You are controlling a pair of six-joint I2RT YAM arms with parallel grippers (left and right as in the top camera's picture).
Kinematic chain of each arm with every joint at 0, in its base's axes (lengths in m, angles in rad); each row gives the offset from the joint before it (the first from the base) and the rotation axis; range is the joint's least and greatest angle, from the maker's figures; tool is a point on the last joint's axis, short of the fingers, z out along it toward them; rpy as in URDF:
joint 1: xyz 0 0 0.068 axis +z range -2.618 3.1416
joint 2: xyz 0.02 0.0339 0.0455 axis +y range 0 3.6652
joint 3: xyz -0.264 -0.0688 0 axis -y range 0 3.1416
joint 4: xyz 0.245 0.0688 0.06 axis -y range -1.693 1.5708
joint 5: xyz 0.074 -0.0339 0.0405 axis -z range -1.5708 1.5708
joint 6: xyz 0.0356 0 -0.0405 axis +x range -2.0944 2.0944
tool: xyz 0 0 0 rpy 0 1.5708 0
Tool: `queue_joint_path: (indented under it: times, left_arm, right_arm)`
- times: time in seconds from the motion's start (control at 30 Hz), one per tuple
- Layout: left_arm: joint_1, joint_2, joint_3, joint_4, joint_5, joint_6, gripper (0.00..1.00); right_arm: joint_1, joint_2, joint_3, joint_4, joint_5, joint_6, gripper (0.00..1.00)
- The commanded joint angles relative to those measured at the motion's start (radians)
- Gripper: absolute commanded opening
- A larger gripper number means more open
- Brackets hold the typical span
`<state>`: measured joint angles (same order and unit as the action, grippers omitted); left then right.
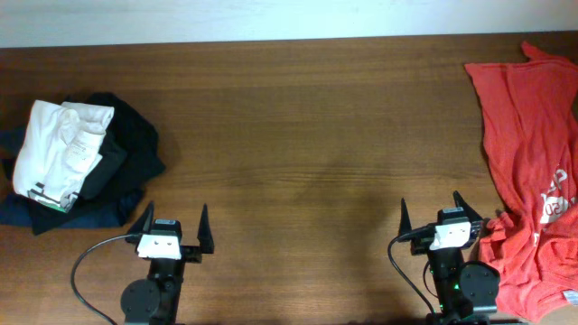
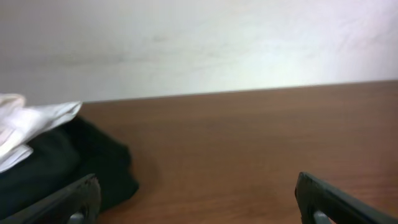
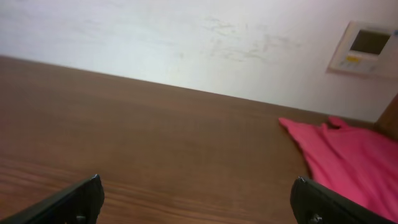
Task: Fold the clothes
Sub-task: 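Move the right gripper toward the crumpled orange t-shirt, then grasp the orange t-shirt with the right gripper and drag it left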
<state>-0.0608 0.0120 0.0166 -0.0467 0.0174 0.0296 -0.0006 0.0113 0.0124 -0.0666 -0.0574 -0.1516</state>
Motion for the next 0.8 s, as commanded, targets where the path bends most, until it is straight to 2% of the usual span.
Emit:
queue_joint_path:
  times: [0.0,0.13,0.27,0.37,0.43,0.57,0.63,0.67,0.7,0.77]
  left_arm:
    - [-0.003,-0.004,0.019,-0.016,0.095,-0.076,0.99]
    - [-0.003,0.034,0.119,-0.113,0.095,-0.075,0.99]
    - [-0.002,0.132,0.267,-0.187,0.065,-0.074,0.99]
    - [-0.002,0.235,0.377,-0.292,0.016,-0.072,0.99]
    - [-0.002,0.305,0.452,-0.370,0.012,-0.011,0.99]
    - [-0.002,0.359,0.512,-0.381,-0.001,-0.005,0.99]
    - [-0.002,0.359,0.512,-0.381,-0.014,-0.006,0.99]
    - [-0.002,0.359,0.512,-0.381,-0.014,-0.006,0.99]
    - [-0.002,0.359,0.512,-0.381,-0.014,-0.006,0.99]
    - [-0.002,0.359,0.512,-0.381,-0.014,-0.006,0.99]
  right_arm:
    - [-0.006,-0.005,0.009,-0.006,-0.036,0.150,0.99]
    - [-0.006,0.010,0.116,-0.108,-0.028,0.161,0.99]
    - [-0.006,0.111,0.266,-0.233,0.021,0.161,0.99]
    - [-0.006,0.272,0.425,-0.354,0.021,0.160,0.99]
    - [-0.006,0.425,0.554,-0.473,0.051,0.159,0.99]
    - [-0.006,0.711,0.712,-0.627,0.053,0.161,0.99]
    - [-0.007,0.840,0.752,-0.650,0.050,0.161,0.99]
    - [-0.014,0.880,0.753,-0.652,0.090,0.197,0.99]
    - [-0.042,0.917,0.753,-0.655,0.165,0.304,0.99]
    - [-0.170,1.007,0.753,-0.679,0.274,0.452,0.99]
